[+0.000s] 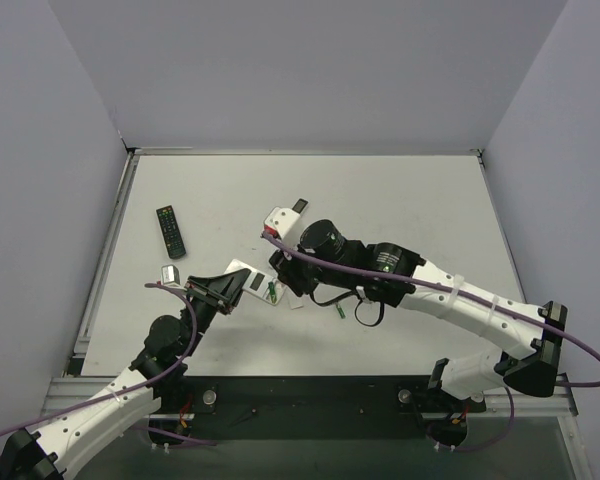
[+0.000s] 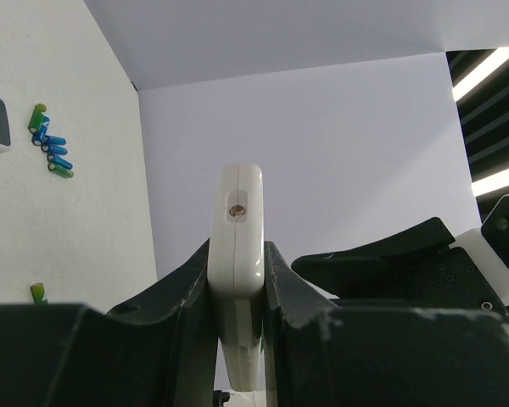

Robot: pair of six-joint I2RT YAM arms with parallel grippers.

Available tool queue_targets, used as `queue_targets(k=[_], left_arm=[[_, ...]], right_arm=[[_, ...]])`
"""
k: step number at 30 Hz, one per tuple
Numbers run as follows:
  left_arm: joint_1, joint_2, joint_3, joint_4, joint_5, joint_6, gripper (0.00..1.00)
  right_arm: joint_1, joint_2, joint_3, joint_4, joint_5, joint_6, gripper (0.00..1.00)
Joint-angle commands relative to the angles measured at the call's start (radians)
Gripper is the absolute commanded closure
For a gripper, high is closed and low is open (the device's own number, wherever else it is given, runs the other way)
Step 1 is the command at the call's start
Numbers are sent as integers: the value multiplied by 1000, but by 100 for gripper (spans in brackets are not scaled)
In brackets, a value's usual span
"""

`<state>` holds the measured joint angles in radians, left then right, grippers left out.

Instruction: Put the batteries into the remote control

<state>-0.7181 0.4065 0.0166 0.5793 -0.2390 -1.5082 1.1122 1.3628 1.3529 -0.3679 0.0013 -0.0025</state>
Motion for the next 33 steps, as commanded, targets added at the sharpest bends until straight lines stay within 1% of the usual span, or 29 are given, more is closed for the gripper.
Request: queue_targets(k=[1,4,5,8,17,28,33], left_arm=[[2,-1,-159,67,-8,-4,100],[0,-3,-162,68,-6,-4,100],[0,-3,-162,70,-6,-4,100],[0,-6,-162,70,-6,-4,100],[0,-8,-161,73,-8,-4,100],[2,-14,-162,73,-11,-6,100],[0,-12,-162,73,-11,-6,100]], right_arm=[[-5,28,72,1,8,181,68],[-3,56,97,3,6,249,71],[-3,64,101,3,-21,263,73],[-3,93,123,-5,-34,323,75],[-5,159,164,-71,-58,387,82],[-6,164,150,-101,-57,409,82],[-6,154,144,-112,-15,404,78]])
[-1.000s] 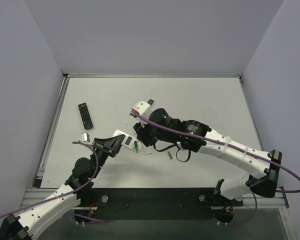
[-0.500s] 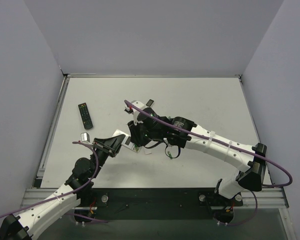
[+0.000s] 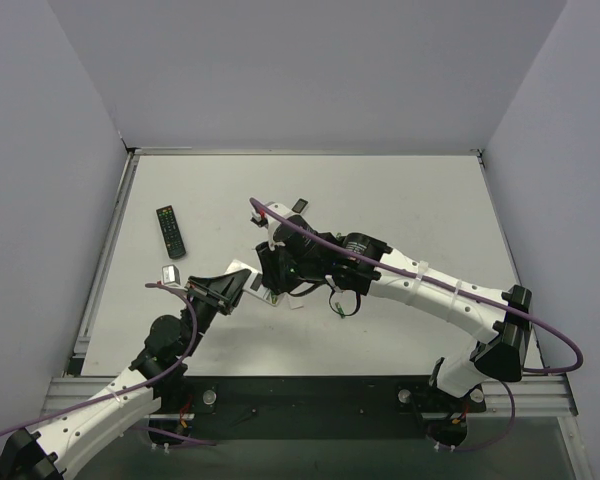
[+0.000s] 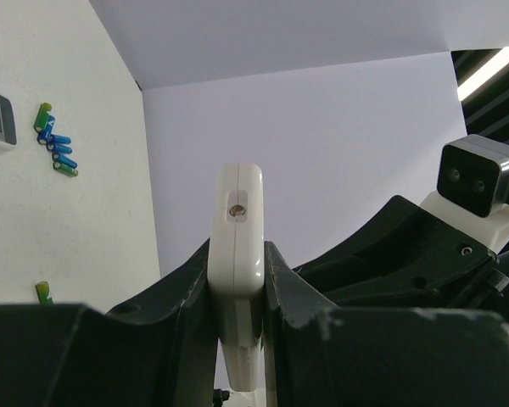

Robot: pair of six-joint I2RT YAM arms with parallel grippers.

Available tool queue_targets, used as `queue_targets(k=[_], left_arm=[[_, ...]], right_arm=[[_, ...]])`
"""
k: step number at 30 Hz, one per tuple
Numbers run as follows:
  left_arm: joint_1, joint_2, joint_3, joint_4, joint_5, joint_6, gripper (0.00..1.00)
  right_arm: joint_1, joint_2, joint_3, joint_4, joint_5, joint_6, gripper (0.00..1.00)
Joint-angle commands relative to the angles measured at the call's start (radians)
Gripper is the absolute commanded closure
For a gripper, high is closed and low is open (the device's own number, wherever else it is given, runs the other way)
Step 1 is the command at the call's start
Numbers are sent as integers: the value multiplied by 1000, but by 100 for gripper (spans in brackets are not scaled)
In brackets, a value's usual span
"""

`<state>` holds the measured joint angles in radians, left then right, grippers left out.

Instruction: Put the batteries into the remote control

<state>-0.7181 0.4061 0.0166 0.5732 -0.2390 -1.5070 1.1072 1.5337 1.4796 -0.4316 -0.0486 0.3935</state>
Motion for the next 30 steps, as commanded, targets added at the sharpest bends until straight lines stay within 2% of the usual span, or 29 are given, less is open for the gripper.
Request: queue_targets(k=[1,12,16,23,30], left_arm=[[0,-12,-162,79,-11,-7,100],[0,-7,-162,76,-13,-9,100],[0,-7,-162,74,-11,-9,100],[0,-7,-162,70,-10,-9,100],[0,-7,-162,70,-2,-6,100]], right_arm=[[-1,-20,16,-48,41,10,78],[-1,-26,5,-53,44,-2,79],[-9,-30,2,-65,46,-18,85],[-36,-75,-19,-73,72,-44,85],[-37,-83,-15,-73,29,-102,84]])
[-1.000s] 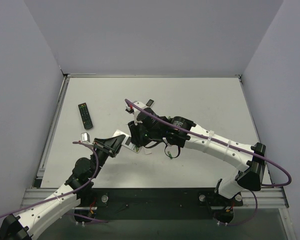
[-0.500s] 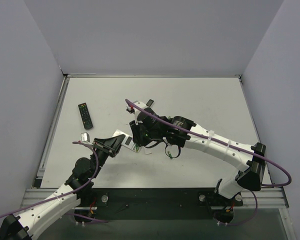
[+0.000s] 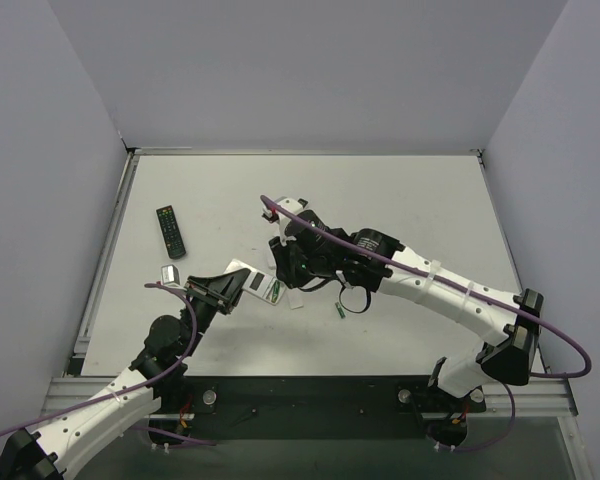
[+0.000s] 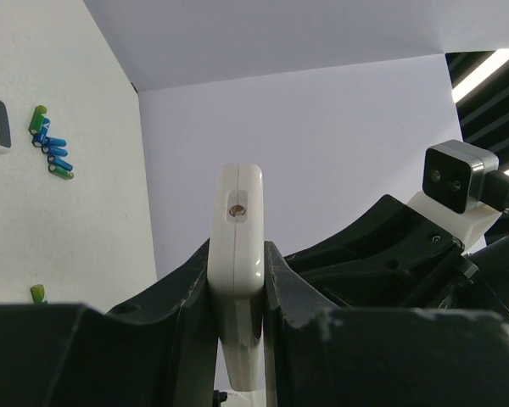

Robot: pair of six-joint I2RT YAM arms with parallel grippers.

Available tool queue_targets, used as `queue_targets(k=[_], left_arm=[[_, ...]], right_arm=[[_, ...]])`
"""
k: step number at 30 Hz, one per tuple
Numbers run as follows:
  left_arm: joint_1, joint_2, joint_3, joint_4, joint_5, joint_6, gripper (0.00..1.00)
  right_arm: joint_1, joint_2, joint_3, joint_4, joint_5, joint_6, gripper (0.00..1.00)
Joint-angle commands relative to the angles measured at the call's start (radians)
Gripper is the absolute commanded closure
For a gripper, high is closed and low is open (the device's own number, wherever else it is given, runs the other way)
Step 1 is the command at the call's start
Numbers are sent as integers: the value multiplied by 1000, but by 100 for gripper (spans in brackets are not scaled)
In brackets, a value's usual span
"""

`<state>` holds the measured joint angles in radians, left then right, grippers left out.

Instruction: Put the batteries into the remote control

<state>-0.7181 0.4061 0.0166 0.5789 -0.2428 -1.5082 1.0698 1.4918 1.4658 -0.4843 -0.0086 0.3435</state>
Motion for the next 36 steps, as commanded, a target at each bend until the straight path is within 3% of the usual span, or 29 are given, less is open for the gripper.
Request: queue_targets(k=[1,5,10,14,18,24,29,36], left_arm=[[0,-7,-162,62,3,-4,100],[0,-9,-162,58,8,6,100],[0,-10,-161,70,-7,66,100],[2,-12,-149,-17,-55,196,100],[5,16,-152,-50,-95,288,100],[6,128,-129,-22,-194,512,100],[3,322,-55,21,-237,764,100],[-24,542,37,61,-279,907,100]], right_arm=[[1,-42,4,-20,-11,-66,83],[-5,-76,16,-22,-7,-110,83],[-13,-73,2,-19,-22,-51,82],[-89,-96,-115,45,-66,41,75],[-191,-145,-268,185,-128,95,74],[-232,-157,-445,324,-171,97,74],[-272,-120,-527,414,-237,124,75],[-306,-68,-579,477,-289,140,75]])
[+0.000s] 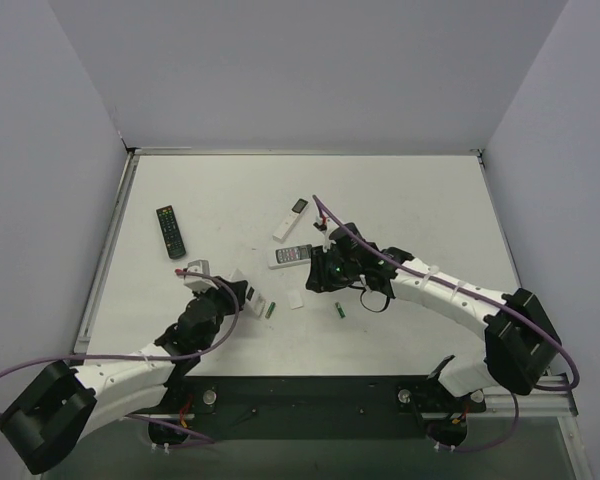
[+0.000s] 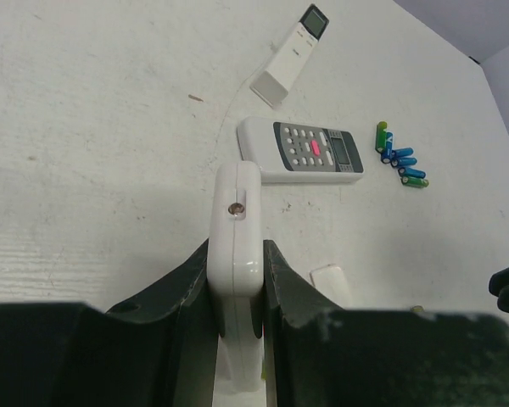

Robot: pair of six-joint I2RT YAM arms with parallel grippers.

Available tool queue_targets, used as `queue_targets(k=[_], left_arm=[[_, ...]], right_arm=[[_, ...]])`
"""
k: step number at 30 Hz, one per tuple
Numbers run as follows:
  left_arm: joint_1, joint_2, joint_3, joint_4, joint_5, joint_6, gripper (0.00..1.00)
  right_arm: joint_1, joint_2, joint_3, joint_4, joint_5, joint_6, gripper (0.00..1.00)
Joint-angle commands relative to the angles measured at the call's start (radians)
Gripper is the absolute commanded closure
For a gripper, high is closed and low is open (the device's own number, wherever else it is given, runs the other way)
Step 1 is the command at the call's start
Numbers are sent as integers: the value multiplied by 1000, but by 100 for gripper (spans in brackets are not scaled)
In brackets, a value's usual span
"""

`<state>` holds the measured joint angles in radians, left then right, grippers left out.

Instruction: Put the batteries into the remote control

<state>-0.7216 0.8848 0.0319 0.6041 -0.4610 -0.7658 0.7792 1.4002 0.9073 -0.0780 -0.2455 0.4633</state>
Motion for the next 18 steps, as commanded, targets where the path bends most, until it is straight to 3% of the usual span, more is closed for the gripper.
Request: queue_targets(k=[1,6,11,18], left_arm=[[-45,80,39,34,-91,180,100],[-145,108,97,-39,-211,273,100],[-171,140,132,-108,-274,247,100],[-176,-8,154,-213,-257,174,100]], right_arm=[[-17,35,-24,99,-54,18,75],[-32,71,-45,124,-78,26,75],[-35,111,-25,107,-126,20,74],[-14,178,61,-127,-98,-49,73]])
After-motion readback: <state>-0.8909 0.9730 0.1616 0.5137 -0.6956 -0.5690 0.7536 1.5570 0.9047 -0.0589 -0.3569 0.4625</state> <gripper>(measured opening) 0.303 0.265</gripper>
